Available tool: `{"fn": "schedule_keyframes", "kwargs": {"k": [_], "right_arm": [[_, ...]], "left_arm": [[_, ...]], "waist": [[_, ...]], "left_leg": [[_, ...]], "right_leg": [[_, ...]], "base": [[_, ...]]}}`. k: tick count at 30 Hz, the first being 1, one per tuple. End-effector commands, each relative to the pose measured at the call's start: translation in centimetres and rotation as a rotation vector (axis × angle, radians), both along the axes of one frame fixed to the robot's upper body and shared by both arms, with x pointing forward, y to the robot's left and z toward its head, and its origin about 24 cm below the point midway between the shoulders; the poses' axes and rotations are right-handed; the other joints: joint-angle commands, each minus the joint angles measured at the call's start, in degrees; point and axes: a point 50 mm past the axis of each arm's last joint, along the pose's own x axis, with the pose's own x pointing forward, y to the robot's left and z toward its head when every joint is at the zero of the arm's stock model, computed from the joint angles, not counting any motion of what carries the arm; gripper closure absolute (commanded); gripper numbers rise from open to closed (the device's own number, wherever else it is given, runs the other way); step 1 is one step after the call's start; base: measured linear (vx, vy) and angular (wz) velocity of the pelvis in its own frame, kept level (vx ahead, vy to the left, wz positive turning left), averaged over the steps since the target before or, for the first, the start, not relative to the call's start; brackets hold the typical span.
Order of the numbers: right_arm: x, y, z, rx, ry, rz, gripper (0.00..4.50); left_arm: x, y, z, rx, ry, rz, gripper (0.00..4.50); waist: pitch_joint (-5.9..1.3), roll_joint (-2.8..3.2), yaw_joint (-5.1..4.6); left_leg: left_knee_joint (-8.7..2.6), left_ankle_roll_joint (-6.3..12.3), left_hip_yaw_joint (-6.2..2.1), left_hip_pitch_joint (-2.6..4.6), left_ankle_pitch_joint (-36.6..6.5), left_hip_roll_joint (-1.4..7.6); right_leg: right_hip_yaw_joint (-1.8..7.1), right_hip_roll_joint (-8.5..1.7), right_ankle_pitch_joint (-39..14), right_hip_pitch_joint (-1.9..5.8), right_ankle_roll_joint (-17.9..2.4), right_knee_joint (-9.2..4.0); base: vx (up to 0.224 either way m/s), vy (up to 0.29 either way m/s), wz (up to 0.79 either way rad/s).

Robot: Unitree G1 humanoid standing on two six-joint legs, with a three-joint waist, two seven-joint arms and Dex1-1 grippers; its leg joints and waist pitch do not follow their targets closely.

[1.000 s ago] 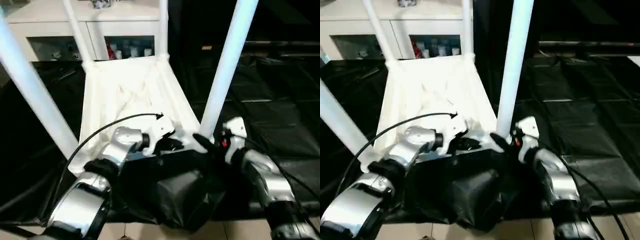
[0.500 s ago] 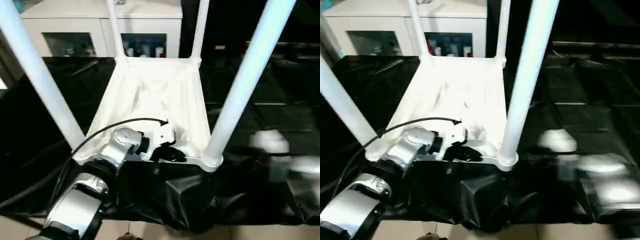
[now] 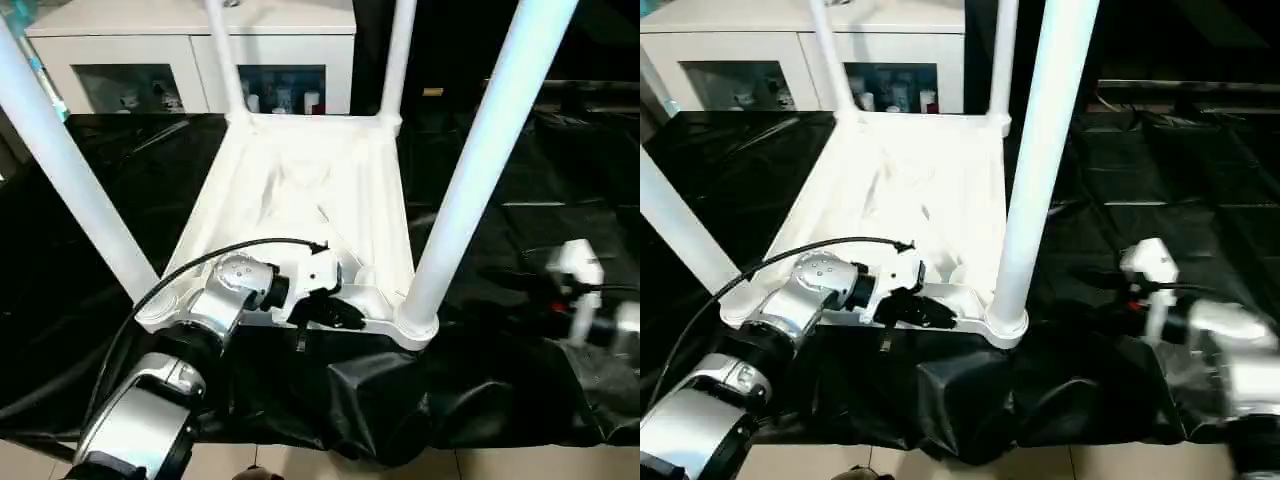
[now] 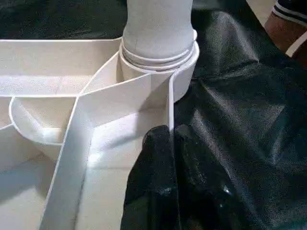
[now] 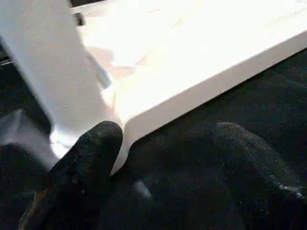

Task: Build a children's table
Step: Rotate leg to tighten

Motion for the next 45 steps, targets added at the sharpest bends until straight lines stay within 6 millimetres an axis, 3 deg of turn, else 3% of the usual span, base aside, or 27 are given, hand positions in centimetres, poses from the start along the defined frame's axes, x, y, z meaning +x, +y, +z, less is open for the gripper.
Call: {"fn": "schedule_keyframes", "kwargs": {"k": [1,4,7,8,11,12,13,15,16,17,18,21,23,28,32,38,39,40,41,42,44,45], "right_arm": [[0.7,-0.3,0.2,-0.017,-0.040,-0.085,0.86],[1.2,-0.3,0.2,0.004,-0.077,-0.209,0.86],[1.0,0.2,0.2,0.049,-0.103,-0.287,0.86],[0.9,0.2,0.0,0.051,-0.100,-0.332,0.86],[0.7,0.3,-0.7,0.026,-0.096,-0.483,0.86],[0.4,0.3,-1.4,-0.026,-0.090,-0.600,0.86],[0.4,0.3,-1.5,-0.032,-0.090,-0.610,0.86],[-0.3,0.9,-2.1,-0.054,-0.097,-0.694,0.68],[-0.4,1.1,-2.2,-0.050,-0.099,-0.701,0.57],[-0.8,1.9,-2.2,-0.038,-0.117,-0.691,0.57],[-1.4,3.1,-1.9,0.029,-0.158,-0.710,0.49],[-1.7,4.1,-1.5,0.125,-0.182,-0.767,0.20],[-1.8,4.5,-1.5,0.134,-0.185,-0.772,0.10],[-2.0,6.4,-2.2,0.081,-0.171,-0.761,0.00],[-2.2,6.7,-2.6,0.071,-0.160,-0.776,0.00],[-2.9,7.6,-2.9,0.088,-0.147,-0.683,0.00],[-2.8,8.0,-2.7,0.098,-0.148,-0.663,0.00],[-2.6,8.2,-2.6,0.106,-0.151,-0.649,0.00],[-2.5,8.3,-2.4,0.105,-0.158,-0.638,0.00],[-2.3,8.4,-2.4,0.096,-0.167,-0.631,0.00],[-1.9,8.5,-2.5,0.087,-0.164,-0.636,0.00],[-1.7,8.5,-2.6,0.086,-0.161,-0.636,0.00]], "left_arm": [[0.0,-0.3,0.8,-0.099,0.022,0.015,4.06],[0.0,-0.1,1.7,-0.167,0.032,0.038,3.75],[-0.1,0.6,3.0,-0.301,0.043,0.113,3.58],[0.0,1.0,3.5,-0.352,0.038,0.163,3.33],[1.0,2.6,4.5,-0.454,-0.062,0.410,3.23],[1.8,3.9,4.8,-0.503,-0.167,0.627,3.17],[1.8,4.0,4.9,-0.508,-0.178,0.646,2.90],[2.3,5.5,5.3,-0.605,-0.303,0.957,2.78],[2.3,5.9,5.4,-0.628,-0.320,1.017,2.72],[2.0,6.7,5.2,-0.674,-0.309,1.185,2.72],[0.6,7.4,4.1,-0.685,-0.240,1.244,2.60],[-1.0,8.3,3.1,-0.587,-0.311,1.308,2.34],[-1.3,8.4,2.8,-0.573,-0.312,1.322,2.30],[-2.4,8.1,1.7,-0.471,-0.322,1.345,1.96],[-3.3,9.3,1.1,-0.417,-0.351,1.406,1.96],[-3.8,8.6,1.3,-0.441,-0.347,1.404,1.96],[-3.9,8.5,1.3,-0.444,-0.348,1.403,1.96],[-3.9,8.5,1.3,-0.439,-0.356,1.406,1.96],[-4.0,8.5,1.3,-0.432,-0.361,1.411,1.96],[-4.0,8.5,1.2,-0.430,-0.362,1.412,1.96],[-4.0,8.6,1.2,-0.424,-0.377,1.415,1.96],[-3.9,8.7,1.2,-0.424,-0.379,1.421,1.96]], "waist": [[-3.66,-1.63,-0.03],[-3.67,-1.47,-0.11],[-3.57,-1.33,-0.18],[-3.60,-1.32,-0.22],[-3.48,-1.28,-0.48],[-3.48,-1.32,-0.81],[-3.37,-1.46,-1.13],[-3.30,-1.66,-1.39],[-3.37,-1.51,-1.43],[-3.32,-1.49,-1.52],[-3.29,-1.54,-1.87],[-3.33,-1.60,-2.67],[-3.14,-1.21,-2.80],[-2.82,-0.50,-2.99],[-2.78,-0.90,-3.36],[-2.78,-0.70,-3.25],[-2.71,-0.82,-3.25],[-2.68,-1.51,-3.39],[-2.76,-1.27,-3.25],[-2.74,-2.21,-3.29],[-2.76,-2.25,-3.18],[-2.80,-1.95,-3.19]], "left_leg": [[-3.42,7.04,-2.18,1.12,-6.8,4.10],[-3.58,6.08,-2.10,1.25,-6.7,4.23],[-3.57,6.04,-2.04,1.07,-7.0,4.15],[-3.52,6.17,-2.04,1.13,-7.0,4.07],[-3.62,5.91,-2.12,1.01,-7.2,4.17],[-3.61,5.30,-2.26,1.06,-8.0,4.07],[-3.63,4.63,-2.28,1.14,-9.3,3.70],[-3.68,3.87,-2.24,1.22,-10.2,3.49],[-3.79,3.80,-2.43,1.04,-10.1,3.83],[-3.87,3.97,-2.50,1.00,-10.1,3.79],[-4.11,4.63,-2.64,0.76,-9.6,4.24],[-4.12,5.28,-2.60,0.69,-9.4,3.97],[-4.25,5.12,-2.67,0.68,-9.7,4.04],[-4.87,1.60,-2.86,1.11,-14.8,4.09],[-4.92,0.93,-2.84,0.90,-15.4,3.91],[-4.91,1.14,-2.87,1.03,-15.9,3.96],[-4.95,1.23,-2.90,1.06,-16.3,4.00],[-4.88,1.38,-2.78,1.00,-16.4,3.97],[-4.82,1.38,-2.87,1.01,-16.1,3.96],[-4.77,1.76,-2.80,0.85,-15.3,3.94],[-4.75,1.79,-2.81,0.90,-14.3,4.00],[-4.79,1.52,-2.83,0.97,-14.0,4.01]], "right_leg": [[2.44,-4.44,-10.1,2.73,-13.7,-3.84],[2.53,-4.43,-8.8,2.63,-14.8,-3.60],[2.58,-4.42,-8.6,2.78,-14.6,-3.56],[2.55,-4.35,-8.9,2.80,-14.3,-3.59],[2.55,-4.19,-9.1,2.62,-13.8,-3.61],[2.54,-4.06,-10.3,2.49,-13.1,-3.76],[2.40,-4.04,-12.5,2.50,-12.2,-4.29],[2.45,-3.91,-15.8,2.45,-10.1,-4.76],[2.49,-3.94,-15.2,2.60,-9.3,-4.65],[2.41,-3.99,-15.2,2.58,-9.1,-4.75],[2.50,-4.20,-13.1,2.67,-9.5,-4.45],[2.58,-3.75,-14.3,2.31,-8.3,-4.69],[2.66,-3.74,-14.3,2.16,-8.1,-4.71],[2.89,-3.53,-16.2,1.83,-7.5,-5.12],[3.06,-3.65,-14.9,2.06,-7.5,-4.97],[3.10,-3.67,-14.9,1.99,-7.3,-5.07],[3.12,-3.69,-15.3,1.95,-7.3,-5.07],[3.14,-3.64,-15.8,1.94,-7.1,-5.18],[3.17,-3.75,-15.8,2.00,-7.1,-4.97],[3.20,-3.79,-16.3,2.04,-6.8,-4.96],[3.25,-3.83,-16.4,1.93,-6.6,-4.88],[3.23,-3.76,-15.7,1.90,-6.7,-4.85]], "base": [[0.000,0.000,0.00],[0.000,0.000,0.00],[0.000,0.000,0.00],[0.000,0.000,0.00],[0.000,0.000,0.00],[0.000,0.000,0.00],[0.000,0.000,0.00],[0.000,0.000,0.00],[0.000,0.000,0.00],[0.000,0.000,0.00],[0.000,0.000,0.00],[0.000,0.000,0.00],[0.000,0.000,0.00],[0.000,0.000,0.00],[0.000,0.000,0.00],[0.000,0.000,0.00],[0.000,0.000,0.00],[0.000,0.000,0.00],[0.000,0.000,0.00],[0.000,0.000,0.00],[0.000,0.000,0.00],[0.000,0.000,0.00]]}}
